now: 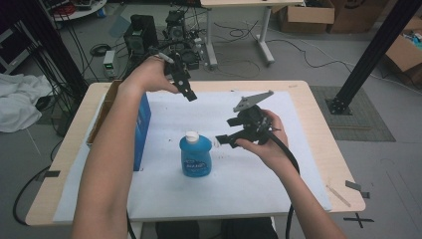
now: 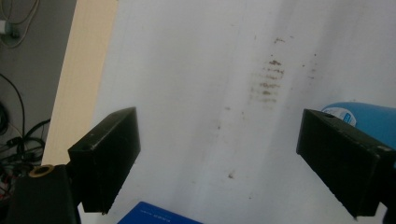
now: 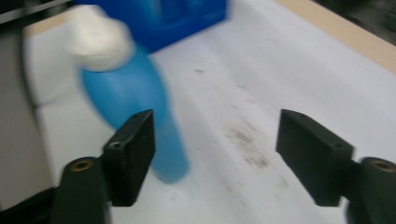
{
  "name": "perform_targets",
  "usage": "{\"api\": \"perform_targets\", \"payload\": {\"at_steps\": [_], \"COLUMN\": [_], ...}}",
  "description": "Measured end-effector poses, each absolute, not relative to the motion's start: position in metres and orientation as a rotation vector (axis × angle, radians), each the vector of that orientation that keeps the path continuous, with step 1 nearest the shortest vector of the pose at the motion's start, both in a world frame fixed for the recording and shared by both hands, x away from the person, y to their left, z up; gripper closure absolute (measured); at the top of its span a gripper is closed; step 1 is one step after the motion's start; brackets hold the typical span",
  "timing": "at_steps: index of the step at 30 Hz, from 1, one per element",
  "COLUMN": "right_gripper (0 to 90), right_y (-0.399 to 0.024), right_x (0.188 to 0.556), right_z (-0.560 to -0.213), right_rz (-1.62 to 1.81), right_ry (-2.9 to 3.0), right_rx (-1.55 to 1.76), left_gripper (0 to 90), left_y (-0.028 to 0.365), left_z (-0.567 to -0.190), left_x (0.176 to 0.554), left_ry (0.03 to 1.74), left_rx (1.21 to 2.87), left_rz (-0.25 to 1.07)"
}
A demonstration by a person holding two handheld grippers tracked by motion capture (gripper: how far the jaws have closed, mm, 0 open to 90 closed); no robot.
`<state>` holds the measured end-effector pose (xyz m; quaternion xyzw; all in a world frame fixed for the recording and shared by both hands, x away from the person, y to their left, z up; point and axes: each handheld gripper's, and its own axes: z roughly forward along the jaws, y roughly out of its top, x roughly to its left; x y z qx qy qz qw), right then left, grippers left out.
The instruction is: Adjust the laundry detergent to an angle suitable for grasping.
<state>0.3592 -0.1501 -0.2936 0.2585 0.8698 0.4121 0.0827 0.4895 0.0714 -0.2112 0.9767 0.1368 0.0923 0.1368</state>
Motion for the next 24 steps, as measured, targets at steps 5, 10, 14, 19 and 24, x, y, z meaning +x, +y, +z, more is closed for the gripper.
{"api": "perform_targets", "payload": {"at_steps": [5, 10, 14, 19, 24], "right_gripper": [27.3, 26.5, 26.1, 25.5, 24.8], "right_y": [-0.170, -0.189, -0.206, -0.215, -0.223], "right_x": [0.358, 0.360, 0.366, 0.371, 0.377], "right_z": [-0.295, -0.303, -0.317, -0.328, -0.342], "right_rz": [1.131, 1.033, 0.957, 0.917, 0.855], "right_ry": [2.513, 2.479, 2.471, 2.470, 2.478], "right_rx": [0.939, 1.063, 1.157, 1.222, 1.286], "left_gripper": [14.1, 14.2, 14.2, 14.2, 14.2], "left_y": [0.071, 0.070, 0.069, 0.067, 0.064], "left_z": [-0.213, -0.213, -0.215, -0.215, -0.218], "left_x": [0.490, 0.490, 0.490, 0.490, 0.489], "left_ry": [0.398, 0.390, 0.390, 0.381, 0.372], "left_rx": [2.831, 2.832, 2.840, 2.838, 2.859], "left_rz": [0.262, 0.271, 0.269, 0.269, 0.271]}}
